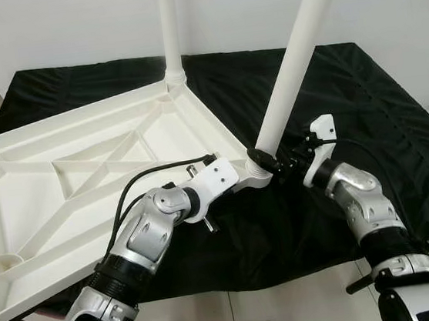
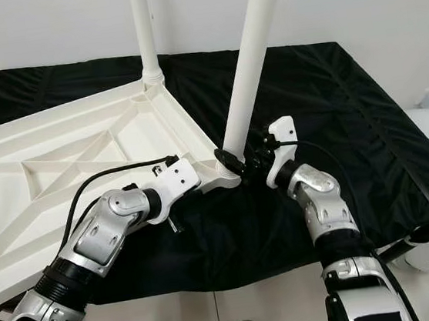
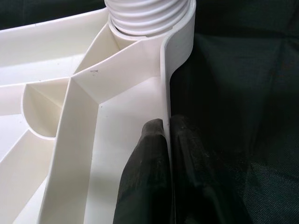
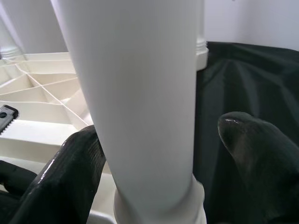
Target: Building children table
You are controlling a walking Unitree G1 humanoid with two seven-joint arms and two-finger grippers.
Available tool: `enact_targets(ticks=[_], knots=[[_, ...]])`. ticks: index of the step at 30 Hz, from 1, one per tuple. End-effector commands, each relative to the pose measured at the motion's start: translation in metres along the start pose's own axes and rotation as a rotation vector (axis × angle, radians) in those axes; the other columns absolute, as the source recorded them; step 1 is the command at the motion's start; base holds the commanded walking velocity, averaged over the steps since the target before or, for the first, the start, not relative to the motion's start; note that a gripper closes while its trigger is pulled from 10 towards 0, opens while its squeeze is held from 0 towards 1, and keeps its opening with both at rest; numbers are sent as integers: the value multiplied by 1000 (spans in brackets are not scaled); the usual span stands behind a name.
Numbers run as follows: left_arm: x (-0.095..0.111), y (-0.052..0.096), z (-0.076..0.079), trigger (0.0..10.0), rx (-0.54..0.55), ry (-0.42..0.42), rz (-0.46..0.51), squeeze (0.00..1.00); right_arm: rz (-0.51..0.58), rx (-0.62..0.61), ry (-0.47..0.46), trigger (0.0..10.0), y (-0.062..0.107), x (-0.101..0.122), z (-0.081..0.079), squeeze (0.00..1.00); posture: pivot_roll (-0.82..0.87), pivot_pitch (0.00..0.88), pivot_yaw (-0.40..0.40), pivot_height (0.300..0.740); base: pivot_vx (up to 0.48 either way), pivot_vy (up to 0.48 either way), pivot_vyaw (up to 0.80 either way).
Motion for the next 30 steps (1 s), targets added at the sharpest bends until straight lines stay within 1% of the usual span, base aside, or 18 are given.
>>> enact_targets(ticks=[1,2,3,5,6,7,8,9,10,18,19,20,21,22,23,27,29,30], knots=[[8,-1,-1,10000,22,-28,20,0,-2,6,10,9412,-1,1,4,0,16,0,-67,740,0,0,0],[8,-1,-1,10000,22,-28,20,0,-2,6,10,9412,-1,1,4,0,16,0,-67,740,0,0,0],[8,-2,-1,10000,22,-29,20,0,-5,18,16,10000,-4,1,4,0,18,0,-67,740,0,0,0],[8,-2,-1,10000,22,-29,20,0,-5,18,16,10000,-4,1,4,0,18,0,-67,740,0,0,0],[8,-2,-1,10000,23,-29,21,0,-6,22,18,9804,-6,2,5,0,18,0,-68,740,0,0,0],[8,-2,-2,10000,24,-30,20,0,-10,23,19,4510,-8,2,6,0,19,0,-69,740,0,0,0],[9,-2,-3,10000,25,-30,20,0,-12,23,18,2235,-9,2,7,0,21,0,-71,740,0,0,0],[9,-2,-3,10000,25,-30,20,0,-12,23,18,2235,-9,2,7,0,21,0,-71,740,0,0,0],[9,-2,-3,10000,27,-30,19,0,-17,27,13,0,-10,2,8,0,22,0,-73,740,0,0,0],[10,-2,-5,10000,36,-25,22,0,-40,55,1,0,-7,-5,8,0,21,0,-73,740,0,0,0],[10,-2,-5,10000,36,-25,22,0,-40,54,0,275,-6,-6,8,0,21,0,-72,740,0,0,0],[10,-2,-5,10000,36,-25,22,0,-40,54,0,275,-6,-6,8,0,21,0,-72,740,0,0,0],[10,-2,-5,10000,35,-25,23,0,-38,48,-2,4863,-6,-7,9,0,21,0,-72,740,0,0,0],[10,-2,-5,10000,35,-25,23,0,-38,48,-2,4863,-6,-7,9,0,21,0,-72,740,0,0,0],[10,-1,-5,10000,34,-26,23,0,-31,41,-5,10000,-5,-7,9,0,15,0,-69,740,0,0,0],[10,-2,-4,10000,32,-25,24,0,-6,28,-8,10000,-5,-7,6,0,12,0,-72,740,0,0,0],[11,-2,-3,10000,31,-22,26,0,38,-6,-13,10000,-6,-5,3,0,7,6,-74,740,0,0,0],[11,-2,-3,10000,31,-22,26,0,38,-6,-13,10000,-6,-5,3,0,7,6,-74,740,0,0,0]])
Point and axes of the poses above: a point about 5 cm out from each wrist's last joint towards the gripper, its own y axis pointing back from the gripper into the wrist, its own x axis along the axis of the wrist's last joint, z = x × y, the point moved 3 cm from there along -y, pointing out of the wrist towards the gripper, and after that the axes turned 14 degrees about -y, right-handed, at the moved point
